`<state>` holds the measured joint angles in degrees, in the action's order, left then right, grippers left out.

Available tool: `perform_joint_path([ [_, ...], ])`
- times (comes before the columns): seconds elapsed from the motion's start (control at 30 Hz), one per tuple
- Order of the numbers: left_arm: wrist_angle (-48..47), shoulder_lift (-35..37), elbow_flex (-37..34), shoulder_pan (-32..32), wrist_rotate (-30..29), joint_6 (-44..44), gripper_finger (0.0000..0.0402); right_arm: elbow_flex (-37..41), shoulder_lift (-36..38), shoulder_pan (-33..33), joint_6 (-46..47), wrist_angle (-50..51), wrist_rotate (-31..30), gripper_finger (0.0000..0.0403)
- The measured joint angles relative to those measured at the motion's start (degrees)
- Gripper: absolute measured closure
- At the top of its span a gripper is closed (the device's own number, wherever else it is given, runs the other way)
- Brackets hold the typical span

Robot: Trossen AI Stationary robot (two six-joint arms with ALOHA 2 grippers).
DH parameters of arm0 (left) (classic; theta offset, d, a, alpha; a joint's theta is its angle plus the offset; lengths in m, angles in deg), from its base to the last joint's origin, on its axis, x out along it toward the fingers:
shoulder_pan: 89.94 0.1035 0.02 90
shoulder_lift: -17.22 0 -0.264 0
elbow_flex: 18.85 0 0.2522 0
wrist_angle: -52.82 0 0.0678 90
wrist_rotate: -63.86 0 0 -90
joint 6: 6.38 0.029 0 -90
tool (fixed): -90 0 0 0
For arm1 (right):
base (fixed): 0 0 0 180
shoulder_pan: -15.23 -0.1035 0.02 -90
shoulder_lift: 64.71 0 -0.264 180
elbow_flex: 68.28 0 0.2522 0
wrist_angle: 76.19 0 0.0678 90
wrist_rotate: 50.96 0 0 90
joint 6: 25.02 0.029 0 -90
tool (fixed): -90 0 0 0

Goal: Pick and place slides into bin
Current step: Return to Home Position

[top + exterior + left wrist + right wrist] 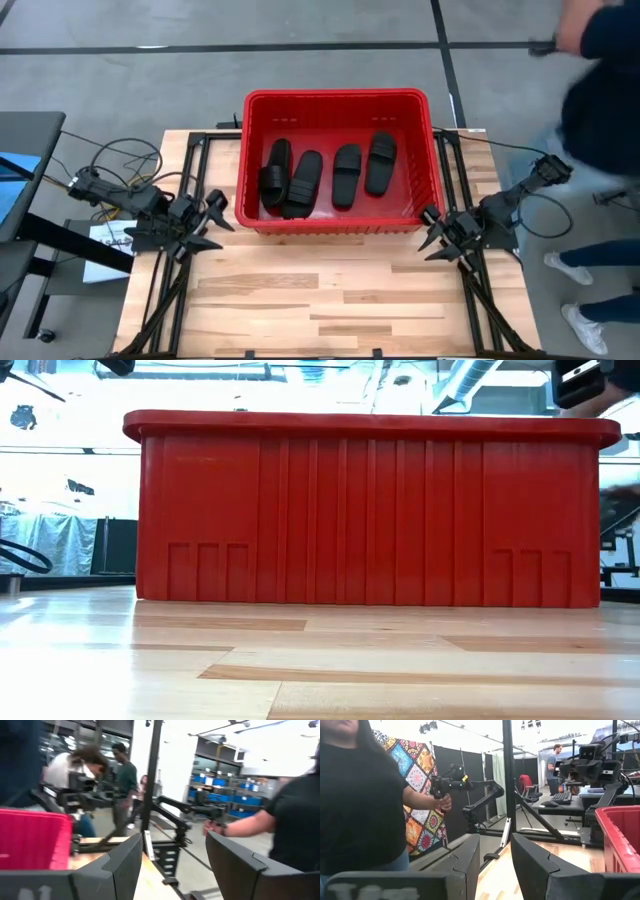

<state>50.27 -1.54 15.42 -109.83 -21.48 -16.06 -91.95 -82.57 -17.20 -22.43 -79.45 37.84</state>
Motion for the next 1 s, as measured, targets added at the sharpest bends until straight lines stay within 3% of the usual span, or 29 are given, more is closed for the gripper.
perform_joint_path([
  [0.2, 1.06, -0.59, -0.02, 4.57, 8.36, -2.28, 0.0191, 0.00, 1.75, 0.15, -1.67, 1.07, 0.33, 0.0301],
  [0.37, 5.85, -4.32, -0.02, 9.64, 13.46, -2.04, 0.0191, 0.00, 8.67, 2.03, -2.16, 6.11, 1.46, 0.0301],
  [0.53, 5.48, -10.46, -0.02, 15.07, 15.20, -4.64, 0.0191, -0.09, 17.81, 4.06, -1.73, 13.39, 2.86, 0.0301],
  [0.67, 6.57, -13.33, -0.13, 15.76, 17.26, -1.53, 0.0191, -1.30, 17.60, 4.77, 0.50, 18.11, 4.60, 0.0301],
  [0.83, 4.78, -11.36, -0.04, 15.13, 17.38, -0.64, 0.0191, -0.07, 17.63, 4.58, 4.99, 19.16, 5.74, 0.0301],
  [1.0, -4.02, -7.12, -0.07, 13.02, 13.56, -0.46, 0.0192, 1.94, 17.68, 3.44, 4.28, 16.88, 5.40, 0.0301],
])
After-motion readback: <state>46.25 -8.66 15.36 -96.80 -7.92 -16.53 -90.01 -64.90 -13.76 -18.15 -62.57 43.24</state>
